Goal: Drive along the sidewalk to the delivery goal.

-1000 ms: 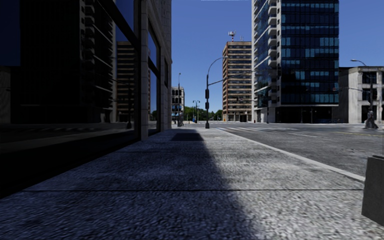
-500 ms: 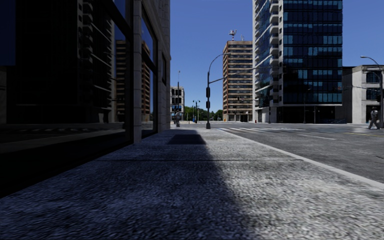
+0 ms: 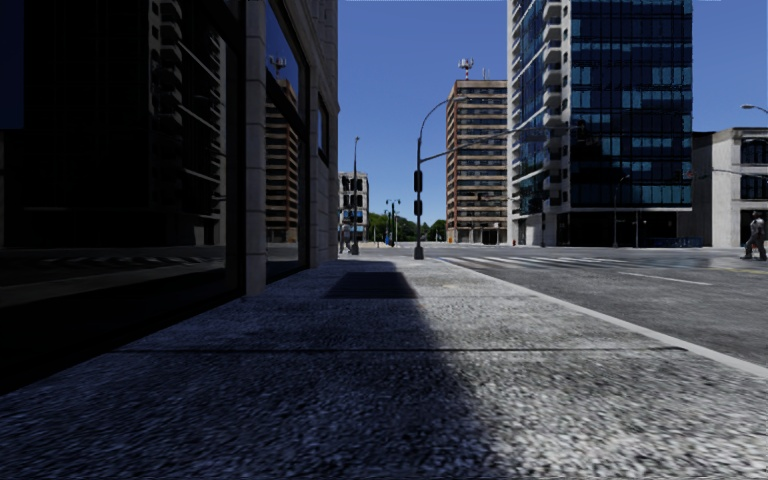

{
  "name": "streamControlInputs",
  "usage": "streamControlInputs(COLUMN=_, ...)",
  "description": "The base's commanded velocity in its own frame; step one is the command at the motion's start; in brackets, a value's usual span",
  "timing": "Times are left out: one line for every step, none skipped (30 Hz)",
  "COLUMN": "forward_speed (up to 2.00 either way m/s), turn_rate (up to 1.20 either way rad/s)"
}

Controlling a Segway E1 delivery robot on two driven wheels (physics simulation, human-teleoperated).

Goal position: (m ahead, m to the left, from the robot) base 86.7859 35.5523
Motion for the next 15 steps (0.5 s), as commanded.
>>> streamControlInputs(forward_speed=2.00, turn_rate=0.00)
streamControlInputs(forward_speed=2.00, turn_rate=0.00)
streamControlInputs(forward_speed=2.00, turn_rate=0.00)
streamControlInputs(forward_speed=2.00, turn_rate=0.00)
streamControlInputs(forward_speed=2.00, turn_rate=0.00)
streamControlInputs(forward_speed=2.00, turn_rate=0.00)
streamControlInputs(forward_speed=2.00, turn_rate=0.00)
streamControlInputs(forward_speed=2.00, turn_rate=0.00)
streamControlInputs(forward_speed=2.00, turn_rate=0.00)
streamControlInputs(forward_speed=2.00, turn_rate=0.00)
streamControlInputs(forward_speed=2.00, turn_rate=0.00)
streamControlInputs(forward_speed=2.00, turn_rate=0.00)
streamControlInputs(forward_speed=2.00, turn_rate=0.00)
streamControlInputs(forward_speed=2.00, turn_rate=0.00)
streamControlInputs(forward_speed=2.00, turn_rate=0.00)
